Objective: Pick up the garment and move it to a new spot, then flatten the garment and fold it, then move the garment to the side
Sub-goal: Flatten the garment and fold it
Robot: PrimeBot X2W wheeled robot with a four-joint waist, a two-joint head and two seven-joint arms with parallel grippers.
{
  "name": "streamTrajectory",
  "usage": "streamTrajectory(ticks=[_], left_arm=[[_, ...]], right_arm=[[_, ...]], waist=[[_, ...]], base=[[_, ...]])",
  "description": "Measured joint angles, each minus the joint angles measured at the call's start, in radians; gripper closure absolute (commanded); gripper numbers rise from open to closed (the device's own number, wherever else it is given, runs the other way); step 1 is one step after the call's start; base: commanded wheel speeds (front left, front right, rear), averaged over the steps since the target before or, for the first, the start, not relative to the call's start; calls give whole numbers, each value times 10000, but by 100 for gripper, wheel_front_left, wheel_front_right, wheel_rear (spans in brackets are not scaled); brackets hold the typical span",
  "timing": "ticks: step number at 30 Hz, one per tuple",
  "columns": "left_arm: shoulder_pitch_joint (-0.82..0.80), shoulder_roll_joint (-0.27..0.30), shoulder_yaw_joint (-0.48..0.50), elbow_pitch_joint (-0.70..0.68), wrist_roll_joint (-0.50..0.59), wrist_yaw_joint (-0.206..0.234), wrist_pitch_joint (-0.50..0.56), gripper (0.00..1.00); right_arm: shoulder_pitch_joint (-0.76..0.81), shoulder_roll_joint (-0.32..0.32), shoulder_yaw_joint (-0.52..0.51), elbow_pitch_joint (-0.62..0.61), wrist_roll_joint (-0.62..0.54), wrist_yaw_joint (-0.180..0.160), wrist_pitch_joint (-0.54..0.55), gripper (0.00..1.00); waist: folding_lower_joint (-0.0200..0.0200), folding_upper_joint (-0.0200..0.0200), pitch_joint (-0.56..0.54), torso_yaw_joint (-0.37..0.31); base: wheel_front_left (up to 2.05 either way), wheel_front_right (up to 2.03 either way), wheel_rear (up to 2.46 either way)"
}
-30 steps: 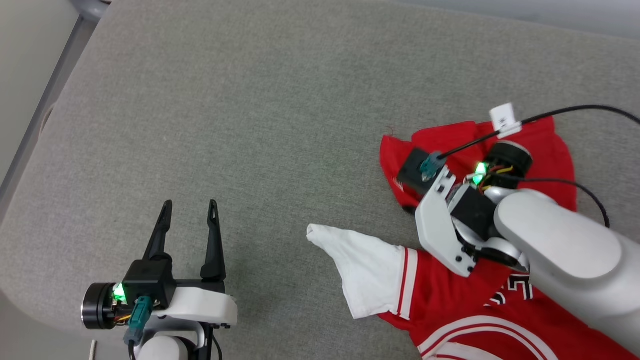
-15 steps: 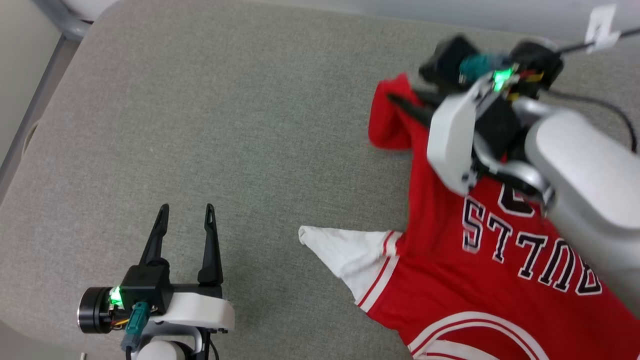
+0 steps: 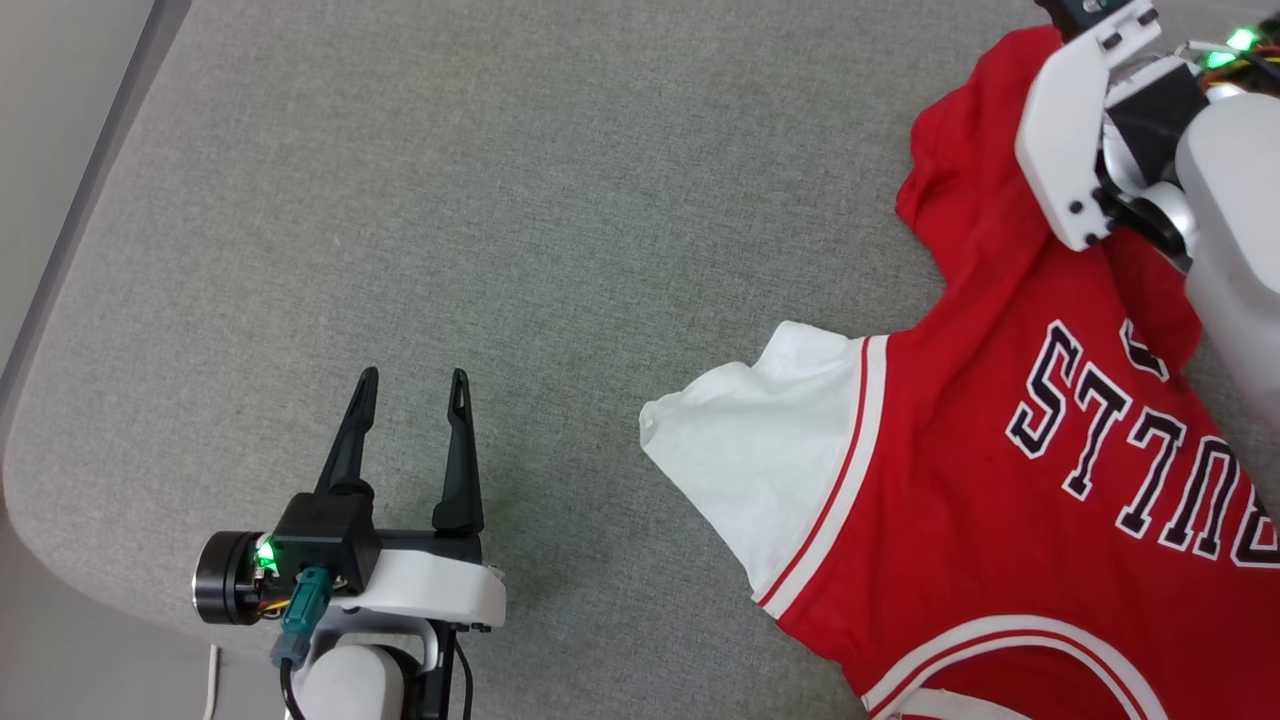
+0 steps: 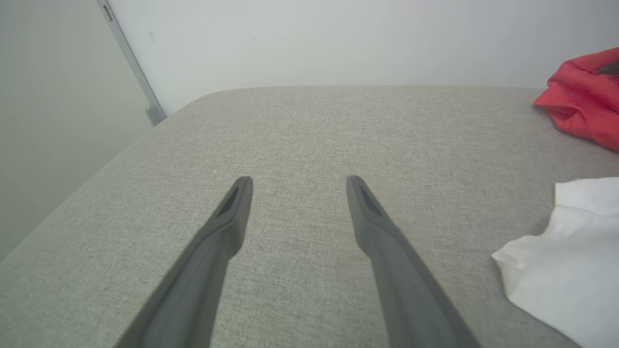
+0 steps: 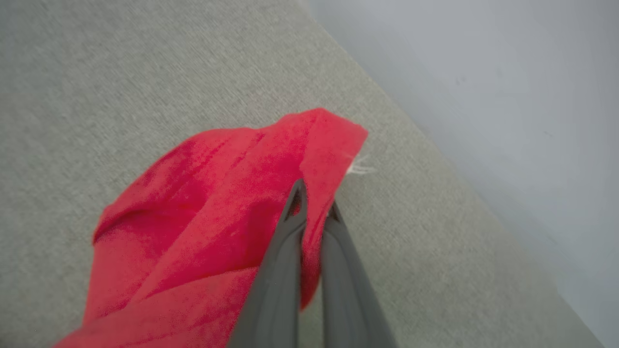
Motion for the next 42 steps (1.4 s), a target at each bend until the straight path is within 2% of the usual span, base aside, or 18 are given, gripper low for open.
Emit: streamTrajectory(ticks=[4, 8, 9, 10, 13, 18, 22, 26, 28, 32, 35, 38, 40, 42], left_arm=[[-100, 0, 8, 0, 2, 44, 0, 0], [-176, 2, 111, -10, 100, 42, 0, 0], [-178, 0, 150, -8, 146, 29, 0, 0], [-180, -4, 182, 8, 192, -13, 0, 0], [-149, 2, 303, 35, 320, -111, 0, 0], [192, 165, 593, -44, 460, -295, 0, 0], [401, 378, 719, -182, 552, -439, 0, 0], [602, 675, 874, -330, 514, -771, 0, 0], [622, 754, 886, -332, 502, -897, 0, 0], [597, 1158, 865, -171, 280, -1507, 0, 0], [283, 1697, 537, 207, 94, -1900, 153, 0], [-288, 2297, 12, 224, -410, -2069, 1045, 0], [-708, 2777, -472, 132, -924, -2113, 1998, 0], [-1107, 3310, -1229, -113, -1816, -2115, 2982, 0]], right_arm=[[-33, 69, -13, 1239, -161, 0, 464, 100], [-16, 364, -92, 1478, 167, -2, 222, 99], [26, 431, -88, 1427, 293, -2, -15, 36], [100, 483, -69, 1342, 395, 0, -291, 0], [384, 447, 182, 830, 522, 0, -1377, 0], [1217, -52, 244, -128, 734, 0, -3478, 0], [2144, -456, -173, -943, 754, 0, -4880, 0], [3349, -788, -968, -1921, 650, 0, -5657, 0], [3691, -871, -1244, -2201, 608, 0, -5731, 0], [5155, -974, -2589, -3457, 201, 0, -5848, 0], [6391, -913, -3705, -4579, -322, -2, -5561, 0], [7658, -585, -4727, -5885, -984, 0, -5016, 0], [8426, -299, -5317, -6767, -1379, -2, -4627, 0], [9061, -15, -5776, -7557, -1659, -2, -4228, 0]], waist=[[0, 0, 113, 34], [1, 0, 104, -92], [0, 0, 79, -140], [0, 0, 33, -180], [0, 0, -187, -327], [0, 0, -754, -639], [0, 0, -1280, -961], [-1, 0, -1777, -1324], [-1, 0, -1897, -1414], [-1, 0, -2297, -1763], [-2, 0, -2534, -1982], [-2, 0, -2692, -2179], [-2, 0, -2736, -2300], [-2, 0, -2739, -2406]], base=[[0, 0, 0], [0, 0, 0], [0, 0, 0], [0, 0, 0], [0, 0, 0], [0, 0, 0], [0, 0, 0], [0, 0, 0], [0, 0, 0], [0, 0, 0], [0, 0, 0], [0, 0, 0], [0, 0, 0], [0, 0, 0]])
